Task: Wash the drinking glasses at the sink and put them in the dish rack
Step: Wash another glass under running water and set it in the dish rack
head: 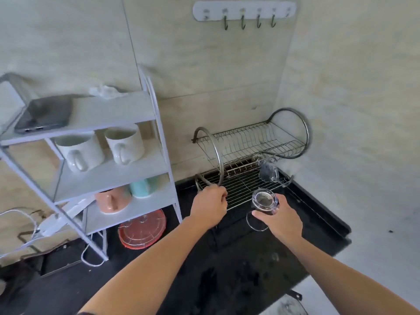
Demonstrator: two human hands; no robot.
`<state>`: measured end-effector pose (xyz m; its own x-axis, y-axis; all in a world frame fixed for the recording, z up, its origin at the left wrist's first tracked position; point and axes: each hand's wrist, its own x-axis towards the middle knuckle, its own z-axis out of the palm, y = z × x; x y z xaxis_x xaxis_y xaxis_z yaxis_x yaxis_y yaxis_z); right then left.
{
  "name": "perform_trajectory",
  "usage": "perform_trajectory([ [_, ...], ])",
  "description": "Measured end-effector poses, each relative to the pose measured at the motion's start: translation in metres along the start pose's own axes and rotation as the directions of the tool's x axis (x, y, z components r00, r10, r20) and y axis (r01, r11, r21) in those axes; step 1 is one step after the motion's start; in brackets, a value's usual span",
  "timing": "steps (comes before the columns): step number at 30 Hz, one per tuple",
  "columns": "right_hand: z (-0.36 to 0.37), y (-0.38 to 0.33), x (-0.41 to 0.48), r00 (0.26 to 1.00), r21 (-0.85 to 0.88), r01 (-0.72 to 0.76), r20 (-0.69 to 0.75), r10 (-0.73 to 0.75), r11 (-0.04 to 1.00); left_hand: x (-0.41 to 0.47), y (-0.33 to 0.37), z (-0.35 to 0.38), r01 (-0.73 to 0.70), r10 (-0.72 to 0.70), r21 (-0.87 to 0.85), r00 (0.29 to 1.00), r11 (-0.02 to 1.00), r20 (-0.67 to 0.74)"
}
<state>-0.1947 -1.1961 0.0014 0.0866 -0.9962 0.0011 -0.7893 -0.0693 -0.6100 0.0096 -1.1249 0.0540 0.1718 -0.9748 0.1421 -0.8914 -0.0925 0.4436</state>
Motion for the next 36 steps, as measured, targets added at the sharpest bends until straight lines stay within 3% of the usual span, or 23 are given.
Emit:
perform_trajectory([
  [3, -0.003, 0.013, 0.038, 0.999, -0.014, -0.042, -0.01, 0.041, 0.999, 0.042, 0.019, 0.008, -0.082, 0.082, 0.007, 0.996, 0.997, -0.039],
  [8, 0.0, 0.03, 0.105, 0.998, -0.027, -0.054, 0.024, 0.054, 0.998, 0.109, 0.04, 0.034, -0.078, 0.08, 0.036, 0.993, 0.996, -0.081],
  [14, 0.023, 0.034, 0.19, 0.99, -0.029, 0.02, 0.141, -0.016, 0.999, 0.159, 0.036, 0.071, 0.178, -0.155, 0.231, 0.981, 0.957, -0.113],
  [17, 0.04, 0.03, 0.223, 0.979, -0.024, 0.076, 0.192, -0.07, 0.997, 0.166, 0.035, 0.084, 0.281, -0.248, 0.293, 0.958, 0.914, -0.143],
  [21, 0.067, 0.019, 0.255, 0.959, 0.012, 0.151, 0.243, -0.149, 0.988, 0.165, 0.037, 0.091, 0.314, -0.249, 0.348, 0.944, 0.884, -0.218],
  [25, 0.096, 0.007, 0.29, 0.95, 0.054, 0.113, 0.285, -0.124, 0.992, 0.166, 0.036, 0.093, 0.334, -0.266, 0.35, 0.936, 0.875, -0.229],
  [33, 0.13, 0.002, 0.326, 0.956, 0.225, 0.119, 0.238, -0.173, 0.967, 0.167, 0.037, 0.095, 0.336, -0.255, 0.37, 0.934, 0.866, -0.251],
  [36, 0.135, 0.003, 0.331, 0.961, 0.216, 0.114, 0.223, -0.162, 0.97, 0.166, 0.035, 0.098, 0.317, -0.216, 0.391, 0.935, 0.864, -0.281],
])
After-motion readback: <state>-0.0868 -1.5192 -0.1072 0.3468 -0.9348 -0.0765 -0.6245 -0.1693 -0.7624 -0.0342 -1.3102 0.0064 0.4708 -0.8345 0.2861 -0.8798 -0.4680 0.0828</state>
